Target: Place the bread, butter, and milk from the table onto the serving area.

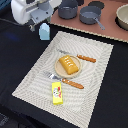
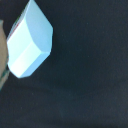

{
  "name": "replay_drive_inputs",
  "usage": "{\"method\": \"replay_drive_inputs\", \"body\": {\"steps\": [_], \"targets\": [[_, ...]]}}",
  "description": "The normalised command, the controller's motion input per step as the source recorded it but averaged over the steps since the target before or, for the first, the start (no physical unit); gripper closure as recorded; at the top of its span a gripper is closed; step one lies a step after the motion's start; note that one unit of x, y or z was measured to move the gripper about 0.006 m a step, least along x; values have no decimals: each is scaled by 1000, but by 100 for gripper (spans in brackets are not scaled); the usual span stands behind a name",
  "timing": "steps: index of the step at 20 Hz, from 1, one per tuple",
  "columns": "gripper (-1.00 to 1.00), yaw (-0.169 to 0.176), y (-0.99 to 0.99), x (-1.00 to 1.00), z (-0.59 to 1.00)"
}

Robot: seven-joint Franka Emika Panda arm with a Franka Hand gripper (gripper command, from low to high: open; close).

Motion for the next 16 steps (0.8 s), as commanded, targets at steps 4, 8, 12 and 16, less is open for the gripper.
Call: {"method": "replay_drive_inputs", "body": {"steps": [4,8,12,16], "targets": [[-100,120,479,-550,-251],[-100,115,423,-636,-311],[-100,103,239,-599,-348],[-100,61,34,-490,-336]]}}
